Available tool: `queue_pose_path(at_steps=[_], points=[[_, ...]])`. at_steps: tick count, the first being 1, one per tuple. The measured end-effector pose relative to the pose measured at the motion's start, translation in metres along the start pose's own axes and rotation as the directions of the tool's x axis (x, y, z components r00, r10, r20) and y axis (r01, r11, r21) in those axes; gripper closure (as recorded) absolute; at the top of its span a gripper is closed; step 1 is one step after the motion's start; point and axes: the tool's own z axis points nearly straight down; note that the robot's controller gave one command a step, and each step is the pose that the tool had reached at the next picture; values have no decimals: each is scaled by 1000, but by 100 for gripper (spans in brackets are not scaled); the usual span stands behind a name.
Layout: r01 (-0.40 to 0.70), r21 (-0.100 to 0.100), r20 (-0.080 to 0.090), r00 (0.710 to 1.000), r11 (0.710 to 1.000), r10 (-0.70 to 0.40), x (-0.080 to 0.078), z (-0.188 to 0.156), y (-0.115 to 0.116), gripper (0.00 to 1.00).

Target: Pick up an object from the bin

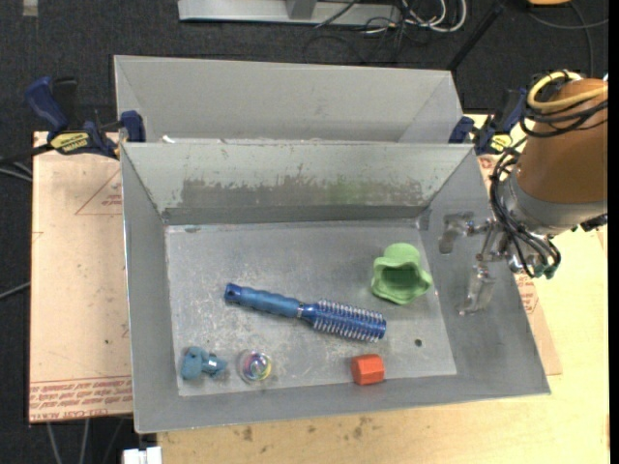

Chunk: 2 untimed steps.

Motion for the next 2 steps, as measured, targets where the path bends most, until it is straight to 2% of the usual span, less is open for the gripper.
queue_pose_path(at_steps=[1, 2], points=[[319, 1, 8, 948, 948, -319, 3, 106, 46, 0], [262, -4, 3, 965, 965, -262, 37, 129, 114, 0]])
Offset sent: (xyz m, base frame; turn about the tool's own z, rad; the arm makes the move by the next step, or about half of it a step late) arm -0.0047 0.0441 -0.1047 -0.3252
